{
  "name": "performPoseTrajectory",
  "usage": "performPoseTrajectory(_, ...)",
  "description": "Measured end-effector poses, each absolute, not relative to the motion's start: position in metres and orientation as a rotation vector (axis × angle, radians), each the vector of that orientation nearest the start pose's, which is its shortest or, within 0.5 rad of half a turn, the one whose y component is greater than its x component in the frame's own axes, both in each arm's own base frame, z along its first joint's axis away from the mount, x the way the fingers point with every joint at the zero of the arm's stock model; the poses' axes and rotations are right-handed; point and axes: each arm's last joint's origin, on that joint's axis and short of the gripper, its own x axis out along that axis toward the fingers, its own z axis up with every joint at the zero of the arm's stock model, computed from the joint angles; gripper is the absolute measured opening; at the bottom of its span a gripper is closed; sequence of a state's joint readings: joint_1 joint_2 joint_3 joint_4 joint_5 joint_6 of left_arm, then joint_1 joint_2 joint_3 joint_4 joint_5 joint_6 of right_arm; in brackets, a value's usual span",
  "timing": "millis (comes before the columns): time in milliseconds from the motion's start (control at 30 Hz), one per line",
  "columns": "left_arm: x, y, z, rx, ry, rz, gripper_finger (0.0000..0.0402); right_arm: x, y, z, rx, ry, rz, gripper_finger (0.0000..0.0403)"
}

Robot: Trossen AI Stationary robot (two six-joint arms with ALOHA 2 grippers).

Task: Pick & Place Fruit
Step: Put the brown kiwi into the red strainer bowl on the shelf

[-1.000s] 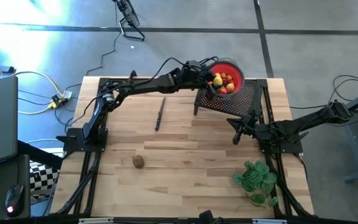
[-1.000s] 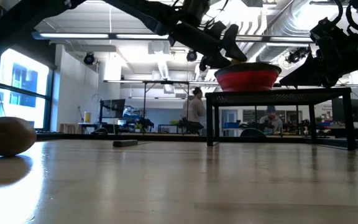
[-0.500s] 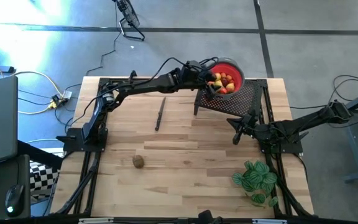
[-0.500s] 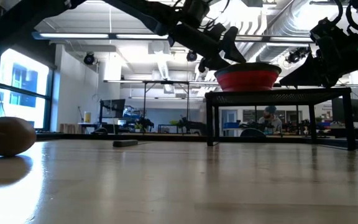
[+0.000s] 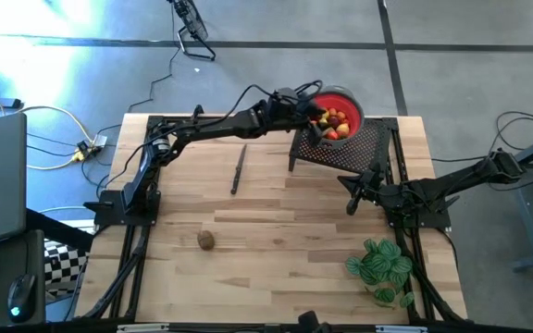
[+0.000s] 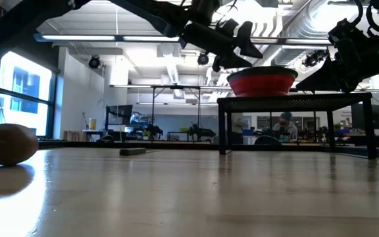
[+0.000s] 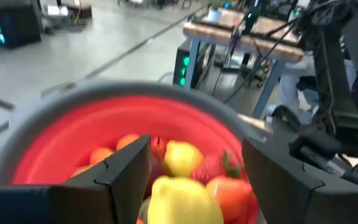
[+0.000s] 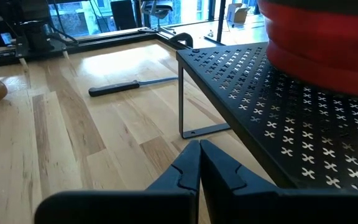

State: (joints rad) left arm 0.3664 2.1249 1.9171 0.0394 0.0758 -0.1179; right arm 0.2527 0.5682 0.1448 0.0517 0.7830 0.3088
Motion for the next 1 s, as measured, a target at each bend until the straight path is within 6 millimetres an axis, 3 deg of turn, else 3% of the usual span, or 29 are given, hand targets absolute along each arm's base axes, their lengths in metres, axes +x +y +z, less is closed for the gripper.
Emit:
performPoseTrajectory(733, 0.470, 0.176, 0.379, -0.048, 0.007, 0.239, 0.0246, 0.129, 0.012, 0.168, 0.113, 0.242, -0.567, 0.0002)
performPoseTrajectory(1000, 0.469, 0.176, 0.378, 0.017, 0.040, 0.235, 0.0246, 0.129, 0.012, 0.168, 0.113, 0.242, -0.568, 0.0002)
